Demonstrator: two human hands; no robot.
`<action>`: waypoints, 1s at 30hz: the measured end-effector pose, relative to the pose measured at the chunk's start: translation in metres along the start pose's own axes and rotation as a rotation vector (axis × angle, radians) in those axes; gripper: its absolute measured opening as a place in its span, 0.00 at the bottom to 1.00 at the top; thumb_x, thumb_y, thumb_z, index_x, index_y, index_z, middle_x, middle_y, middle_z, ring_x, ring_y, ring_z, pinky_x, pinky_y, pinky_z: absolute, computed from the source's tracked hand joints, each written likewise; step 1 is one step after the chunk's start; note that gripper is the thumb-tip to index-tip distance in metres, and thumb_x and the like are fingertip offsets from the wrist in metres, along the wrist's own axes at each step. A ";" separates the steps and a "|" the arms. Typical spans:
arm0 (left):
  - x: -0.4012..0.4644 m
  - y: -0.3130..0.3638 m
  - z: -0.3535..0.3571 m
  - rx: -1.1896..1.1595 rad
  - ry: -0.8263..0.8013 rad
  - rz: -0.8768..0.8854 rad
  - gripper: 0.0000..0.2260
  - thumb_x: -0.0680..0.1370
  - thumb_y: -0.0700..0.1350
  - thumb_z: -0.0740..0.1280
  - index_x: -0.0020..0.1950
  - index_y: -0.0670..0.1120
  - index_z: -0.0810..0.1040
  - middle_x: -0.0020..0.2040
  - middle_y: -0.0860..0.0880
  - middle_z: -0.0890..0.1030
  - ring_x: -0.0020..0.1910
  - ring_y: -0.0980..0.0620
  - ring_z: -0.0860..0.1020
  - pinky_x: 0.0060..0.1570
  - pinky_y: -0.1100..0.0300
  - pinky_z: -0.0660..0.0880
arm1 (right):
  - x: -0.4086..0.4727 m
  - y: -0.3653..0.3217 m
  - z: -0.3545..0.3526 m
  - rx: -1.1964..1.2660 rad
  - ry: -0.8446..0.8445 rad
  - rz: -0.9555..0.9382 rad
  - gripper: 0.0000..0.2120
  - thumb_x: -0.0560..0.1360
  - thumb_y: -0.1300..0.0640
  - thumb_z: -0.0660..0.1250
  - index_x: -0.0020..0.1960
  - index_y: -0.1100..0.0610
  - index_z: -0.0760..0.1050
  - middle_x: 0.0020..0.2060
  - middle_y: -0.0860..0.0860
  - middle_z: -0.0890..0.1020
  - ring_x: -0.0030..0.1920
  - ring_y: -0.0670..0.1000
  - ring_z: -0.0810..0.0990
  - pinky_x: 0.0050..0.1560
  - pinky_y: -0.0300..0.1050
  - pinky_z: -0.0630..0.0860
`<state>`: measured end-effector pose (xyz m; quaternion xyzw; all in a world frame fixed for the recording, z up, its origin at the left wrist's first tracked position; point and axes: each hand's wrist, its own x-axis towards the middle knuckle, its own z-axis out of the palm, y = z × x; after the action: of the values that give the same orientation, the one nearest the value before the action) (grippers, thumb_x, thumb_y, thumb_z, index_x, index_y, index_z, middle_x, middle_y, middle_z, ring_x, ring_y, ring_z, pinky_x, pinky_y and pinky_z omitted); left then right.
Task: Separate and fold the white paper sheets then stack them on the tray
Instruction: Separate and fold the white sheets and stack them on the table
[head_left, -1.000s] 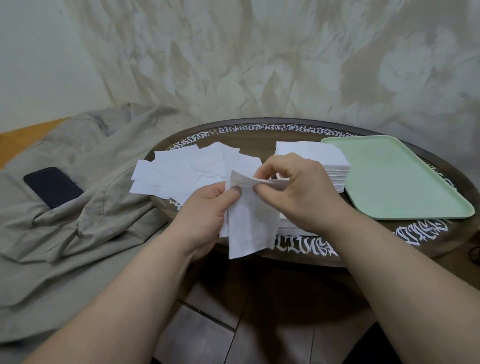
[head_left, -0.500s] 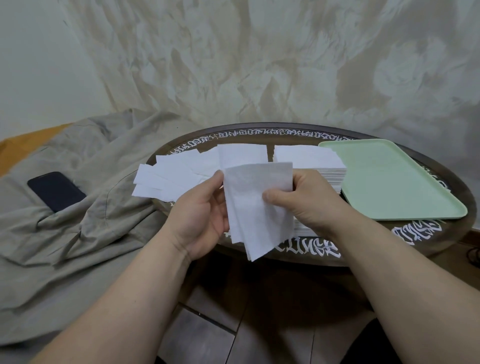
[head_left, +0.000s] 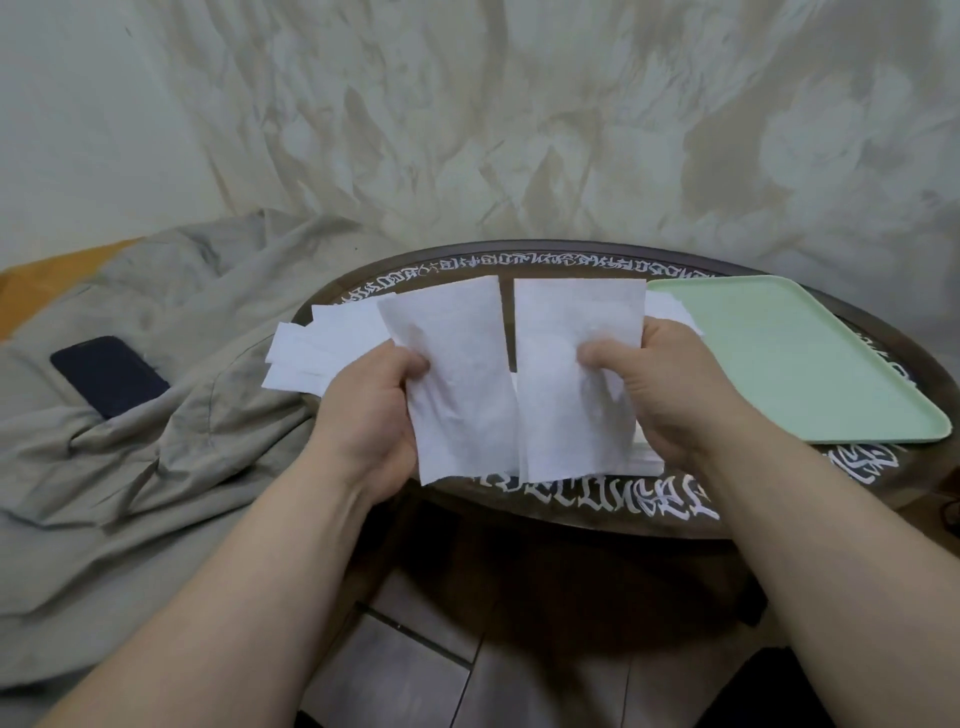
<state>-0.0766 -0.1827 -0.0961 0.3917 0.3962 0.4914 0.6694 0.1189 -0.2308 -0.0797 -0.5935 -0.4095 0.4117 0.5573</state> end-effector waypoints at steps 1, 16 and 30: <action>-0.002 0.001 0.000 -0.024 0.003 -0.013 0.18 0.76 0.35 0.59 0.64 0.32 0.74 0.60 0.35 0.80 0.61 0.37 0.79 0.62 0.40 0.75 | -0.001 -0.001 -0.002 0.052 0.006 0.018 0.08 0.74 0.68 0.65 0.45 0.59 0.81 0.42 0.51 0.86 0.45 0.54 0.84 0.50 0.51 0.80; -0.016 -0.007 0.014 0.182 -0.099 0.002 0.13 0.82 0.39 0.58 0.54 0.41 0.82 0.51 0.41 0.85 0.51 0.43 0.84 0.56 0.46 0.77 | -0.010 0.004 0.020 -0.011 -0.189 0.036 0.08 0.74 0.68 0.65 0.48 0.60 0.81 0.44 0.53 0.86 0.47 0.56 0.85 0.48 0.51 0.81; -0.025 -0.011 0.020 0.080 -0.174 -0.054 0.14 0.83 0.38 0.56 0.52 0.41 0.81 0.50 0.43 0.86 0.49 0.48 0.84 0.56 0.50 0.78 | -0.007 0.008 0.022 0.024 -0.157 0.088 0.08 0.75 0.66 0.67 0.51 0.59 0.81 0.46 0.53 0.86 0.47 0.55 0.85 0.54 0.57 0.80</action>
<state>-0.0600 -0.2115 -0.0950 0.4488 0.3664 0.4212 0.6978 0.0956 -0.2304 -0.0883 -0.5701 -0.4203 0.4860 0.5120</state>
